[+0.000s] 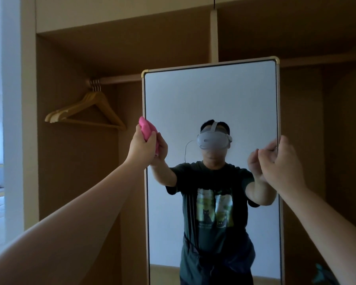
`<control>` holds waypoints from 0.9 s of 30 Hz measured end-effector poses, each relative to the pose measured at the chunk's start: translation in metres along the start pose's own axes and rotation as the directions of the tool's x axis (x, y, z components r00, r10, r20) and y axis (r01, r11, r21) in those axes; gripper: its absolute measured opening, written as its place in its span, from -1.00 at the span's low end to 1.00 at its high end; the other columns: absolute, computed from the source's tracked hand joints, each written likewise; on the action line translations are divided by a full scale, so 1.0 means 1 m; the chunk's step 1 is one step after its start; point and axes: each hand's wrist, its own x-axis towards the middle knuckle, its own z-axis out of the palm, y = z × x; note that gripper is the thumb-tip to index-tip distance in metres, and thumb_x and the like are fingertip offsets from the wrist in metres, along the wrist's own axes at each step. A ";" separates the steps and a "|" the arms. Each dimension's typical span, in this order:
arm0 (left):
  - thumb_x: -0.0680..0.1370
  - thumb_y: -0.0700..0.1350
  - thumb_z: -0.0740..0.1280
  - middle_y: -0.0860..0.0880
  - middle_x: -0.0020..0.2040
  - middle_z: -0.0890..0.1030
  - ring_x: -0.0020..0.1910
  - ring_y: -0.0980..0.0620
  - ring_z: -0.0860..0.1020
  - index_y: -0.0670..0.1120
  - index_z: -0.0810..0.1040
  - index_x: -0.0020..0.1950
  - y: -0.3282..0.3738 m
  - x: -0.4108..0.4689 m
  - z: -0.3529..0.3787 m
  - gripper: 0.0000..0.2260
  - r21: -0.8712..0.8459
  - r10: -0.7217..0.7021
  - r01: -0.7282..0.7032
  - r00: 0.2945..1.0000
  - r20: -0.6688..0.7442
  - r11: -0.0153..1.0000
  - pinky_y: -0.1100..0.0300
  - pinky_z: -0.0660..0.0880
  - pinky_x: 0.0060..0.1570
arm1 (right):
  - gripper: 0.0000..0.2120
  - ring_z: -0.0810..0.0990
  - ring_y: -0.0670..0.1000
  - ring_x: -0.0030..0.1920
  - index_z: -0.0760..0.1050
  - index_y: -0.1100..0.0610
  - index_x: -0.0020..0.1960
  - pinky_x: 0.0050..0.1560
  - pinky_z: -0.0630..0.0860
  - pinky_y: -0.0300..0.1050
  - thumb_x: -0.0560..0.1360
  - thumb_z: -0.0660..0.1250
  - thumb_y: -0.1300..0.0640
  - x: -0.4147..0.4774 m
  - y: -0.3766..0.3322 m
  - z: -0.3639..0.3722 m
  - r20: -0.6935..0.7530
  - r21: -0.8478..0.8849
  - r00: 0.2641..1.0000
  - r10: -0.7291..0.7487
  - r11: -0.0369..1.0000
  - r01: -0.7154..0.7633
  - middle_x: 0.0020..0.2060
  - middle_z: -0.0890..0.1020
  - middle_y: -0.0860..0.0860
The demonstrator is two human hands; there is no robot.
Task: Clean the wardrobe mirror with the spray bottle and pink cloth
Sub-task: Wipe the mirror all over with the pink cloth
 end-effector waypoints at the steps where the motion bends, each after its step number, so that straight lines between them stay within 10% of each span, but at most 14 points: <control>1: 0.62 -0.14 0.20 0.65 -0.29 0.42 -0.23 0.62 0.44 0.33 0.24 0.03 0.001 -0.004 0.000 -0.68 -0.008 0.029 -0.028 0.996 0.085 1.000 0.65 0.32 -0.16 | -0.47 0.55 0.19 0.13 0.23 0.20 0.41 0.06 0.57 0.21 0.55 0.20 -0.07 -0.002 0.001 0.000 0.009 -0.001 1.000 0.006 1.000 -0.006 0.22 0.45 0.20; 8: 0.63 -0.16 0.19 0.66 -0.29 0.40 -0.28 0.57 0.48 0.31 0.25 0.09 -0.004 -0.017 -0.001 -0.67 -0.080 0.019 -0.008 0.990 0.141 0.997 0.58 0.43 -0.30 | -0.46 0.53 0.20 0.18 0.23 0.22 0.40 0.09 0.56 0.19 0.55 0.19 -0.08 -0.016 0.008 0.004 0.025 0.022 0.999 0.021 1.000 -0.021 0.24 0.46 0.23; 17: 0.65 -0.18 0.16 -0.02 0.04 0.46 -0.26 0.25 0.46 -0.15 0.24 0.48 -0.017 -0.039 0.000 -0.61 0.015 0.042 -0.044 0.992 0.117 0.999 0.57 0.39 -0.49 | -0.52 0.56 0.14 0.11 0.29 0.17 0.32 0.02 0.59 0.15 0.53 0.20 -0.11 -0.033 0.019 0.005 0.046 0.039 0.998 0.032 0.999 -0.034 0.17 0.50 0.16; 27: 0.64 -0.20 0.16 -0.08 0.12 0.54 0.09 -0.04 0.57 -0.10 0.27 0.44 -0.025 -0.063 -0.006 -0.65 0.051 -0.097 0.091 0.986 0.133 0.995 0.14 0.56 -0.04 | -0.50 0.55 0.15 0.13 0.27 0.17 0.36 0.04 0.58 0.16 0.54 0.21 -0.10 -0.052 0.031 0.011 0.066 0.040 0.996 0.062 0.997 -0.065 0.19 0.49 0.16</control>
